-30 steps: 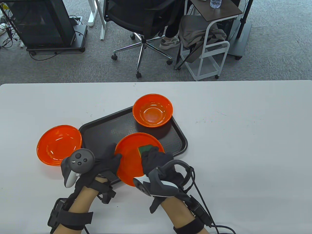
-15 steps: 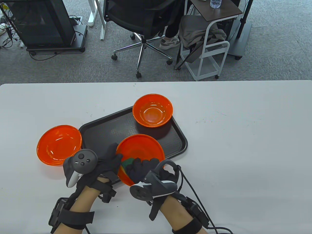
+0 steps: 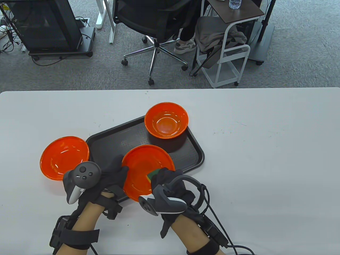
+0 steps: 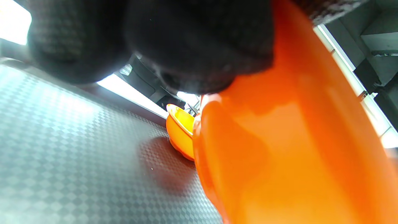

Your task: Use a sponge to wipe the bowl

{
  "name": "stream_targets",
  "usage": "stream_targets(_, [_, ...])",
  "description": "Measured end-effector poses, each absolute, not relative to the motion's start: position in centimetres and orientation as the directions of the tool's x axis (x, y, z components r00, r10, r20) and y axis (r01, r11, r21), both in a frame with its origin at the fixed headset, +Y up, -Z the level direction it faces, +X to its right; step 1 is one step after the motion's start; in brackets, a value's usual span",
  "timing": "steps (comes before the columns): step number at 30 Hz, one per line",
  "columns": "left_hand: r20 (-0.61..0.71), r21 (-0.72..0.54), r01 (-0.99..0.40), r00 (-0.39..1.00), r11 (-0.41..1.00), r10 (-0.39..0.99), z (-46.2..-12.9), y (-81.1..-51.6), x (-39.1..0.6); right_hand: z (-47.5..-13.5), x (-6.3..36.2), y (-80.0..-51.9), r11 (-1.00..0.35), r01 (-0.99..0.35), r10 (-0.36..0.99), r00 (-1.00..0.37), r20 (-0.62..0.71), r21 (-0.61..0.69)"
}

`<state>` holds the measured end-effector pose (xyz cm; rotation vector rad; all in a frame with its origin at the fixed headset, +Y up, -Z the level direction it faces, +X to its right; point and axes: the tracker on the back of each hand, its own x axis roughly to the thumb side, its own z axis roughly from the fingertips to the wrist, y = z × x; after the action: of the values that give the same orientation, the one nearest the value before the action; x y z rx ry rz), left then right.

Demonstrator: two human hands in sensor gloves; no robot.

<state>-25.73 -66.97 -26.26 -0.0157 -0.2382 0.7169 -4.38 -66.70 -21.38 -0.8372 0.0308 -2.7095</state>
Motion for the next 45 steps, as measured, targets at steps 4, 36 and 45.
stream_targets(4, [0.229, -0.15, -0.642, 0.717, 0.752, 0.658, -26.2, -67.3, -24.9, -22.0, -3.6, -66.8, -0.96, 0.234, -0.281, -0.805, 0.522, -0.156])
stream_targets(36, [0.205, -0.1, -0.645, 0.732, 0.757, 0.65, -26.5, -67.3, -25.9, -21.1, -4.2, -66.2, -0.963, 0.263, -0.244, -0.787, 0.566, -0.049])
stream_targets(45, [0.252, -0.229, -0.655, 0.675, 0.72, 0.694, -26.1, -68.0, -23.6, -21.8, -3.2, -66.1, -0.962, 0.117, -0.234, -0.816, 0.529, -0.245])
